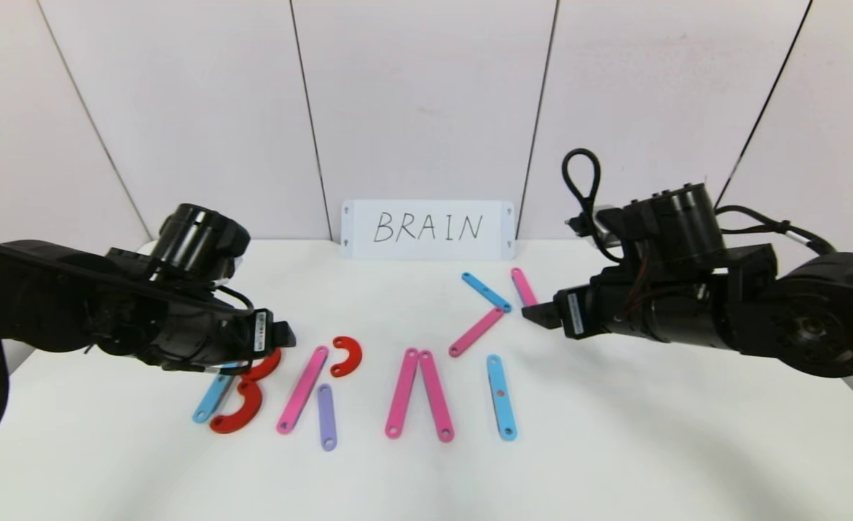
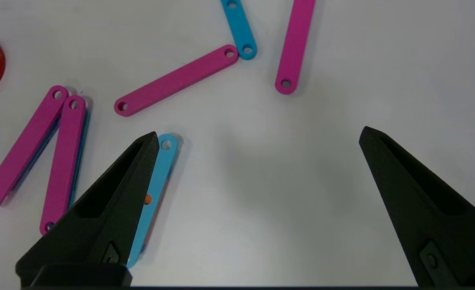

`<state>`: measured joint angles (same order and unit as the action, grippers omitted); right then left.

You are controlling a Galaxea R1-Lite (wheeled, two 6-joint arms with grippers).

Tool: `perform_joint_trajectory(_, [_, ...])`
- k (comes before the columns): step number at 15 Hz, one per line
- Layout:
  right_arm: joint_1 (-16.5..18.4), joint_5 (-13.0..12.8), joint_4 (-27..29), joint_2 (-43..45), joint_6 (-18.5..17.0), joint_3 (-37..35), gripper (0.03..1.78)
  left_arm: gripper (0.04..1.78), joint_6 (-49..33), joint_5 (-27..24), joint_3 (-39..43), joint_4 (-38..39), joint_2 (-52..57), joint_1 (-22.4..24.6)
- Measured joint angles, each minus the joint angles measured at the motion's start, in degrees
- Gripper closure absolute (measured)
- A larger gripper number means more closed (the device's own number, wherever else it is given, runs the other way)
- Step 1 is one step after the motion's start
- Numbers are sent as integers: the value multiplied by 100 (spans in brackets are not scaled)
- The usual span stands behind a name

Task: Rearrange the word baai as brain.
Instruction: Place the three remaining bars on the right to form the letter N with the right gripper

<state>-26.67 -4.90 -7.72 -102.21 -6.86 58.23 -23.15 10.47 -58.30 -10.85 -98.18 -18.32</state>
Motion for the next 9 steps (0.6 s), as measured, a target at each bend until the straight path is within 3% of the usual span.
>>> perform_joint_trajectory(3, [-336,-485,-11,-455,-85,350,7,8,373,-861,94,7,458,452])
perform_joint_trajectory(6, [-686,-909,28,-914,-488,775,7,8,678,-1590,119,27,708,896])
perform_joint_trajectory(9, [-985,-1340,89,-1410,-1008,1193,7,8,730,-1766,119,40,830,1083])
